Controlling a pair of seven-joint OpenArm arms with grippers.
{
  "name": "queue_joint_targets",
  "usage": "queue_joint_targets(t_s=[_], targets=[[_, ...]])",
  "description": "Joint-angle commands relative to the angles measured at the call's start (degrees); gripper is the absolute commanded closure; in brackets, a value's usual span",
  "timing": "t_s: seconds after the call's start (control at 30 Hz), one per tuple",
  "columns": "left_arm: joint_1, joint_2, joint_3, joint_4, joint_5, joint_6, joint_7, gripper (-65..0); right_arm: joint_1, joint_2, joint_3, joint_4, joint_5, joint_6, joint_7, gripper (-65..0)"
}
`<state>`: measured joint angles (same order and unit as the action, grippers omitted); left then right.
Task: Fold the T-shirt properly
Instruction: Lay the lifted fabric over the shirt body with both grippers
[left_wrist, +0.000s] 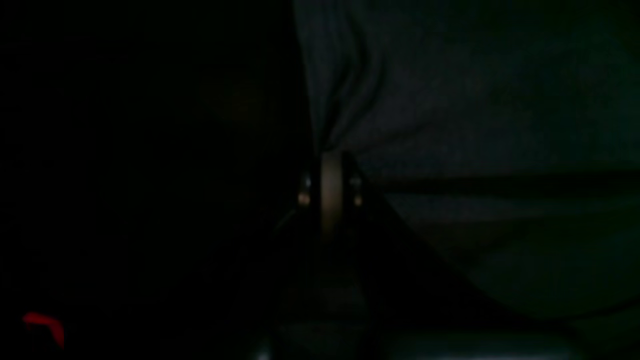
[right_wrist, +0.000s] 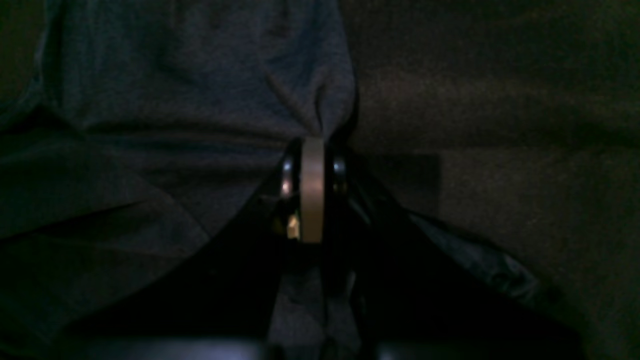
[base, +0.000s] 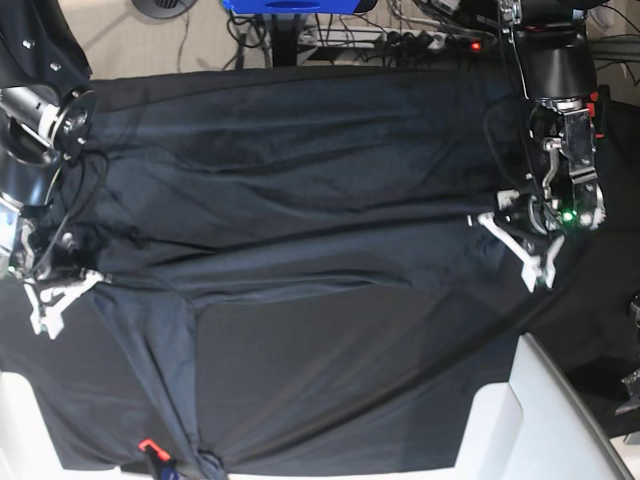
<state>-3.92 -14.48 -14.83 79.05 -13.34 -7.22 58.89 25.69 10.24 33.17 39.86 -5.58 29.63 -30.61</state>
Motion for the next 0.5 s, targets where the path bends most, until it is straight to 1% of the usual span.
queue_joint_targets(t_s=[0.0, 0.03, 0.07, 0.1, 0.13, 0.17, 0.27, 0.47], targets=[[-0.43, -0.68, -0.33, 2.23, 0.20, 0.50, 0.32, -16.6, 1.69, 0.88, -0.07, 0.98, 0.62, 0.22, 1.03, -0.6], [-0.25, -0.68, -0.42, 3.37, 0.20, 0.50, 0.40, -23.9, 1.69, 0.88, -0.07, 0.98, 0.62, 0.22, 1.03, -0.6], [-0.25, -0.68, -0.42, 3.99, 0.20, 0.50, 0.49, -29.3, 1.69, 0.88, -0.07, 0.98, 0.62, 0.22, 1.03, -0.6], [-0.52, -0.77, -0.51, 4.25, 0.20, 0.50, 0.49, -34.2, 1.69, 0.88, -0.07, 0.98, 0.62, 0.22, 1.03, -0.6], [-0.78, -0.77, -1.13, 4.25, 0.29, 0.50, 0.49, -37.2, 1.69, 0.88, -0.07, 0.98, 0.62, 0.22, 1.03, -0.6], [-1.04, -0.77, -2.36, 4.25, 0.29, 0.50, 0.49, -38.2, 1.69, 0.88, -0.07, 0.98, 0.62, 0.22, 1.03, -0.6], [-3.86, -0.68, -6.23, 2.67, 0.29, 0.50, 0.49, -38.2, 1.69, 0.88, -0.07, 0.98, 0.62, 0.22, 1.03, -0.6], [-12.91, -1.39, -7.19, -11.40, 0.38, 0.23, -0.56, -38.2, 1.69, 0.88, -0.16, 0.98, 0.62, 0.22, 1.03, -0.6]])
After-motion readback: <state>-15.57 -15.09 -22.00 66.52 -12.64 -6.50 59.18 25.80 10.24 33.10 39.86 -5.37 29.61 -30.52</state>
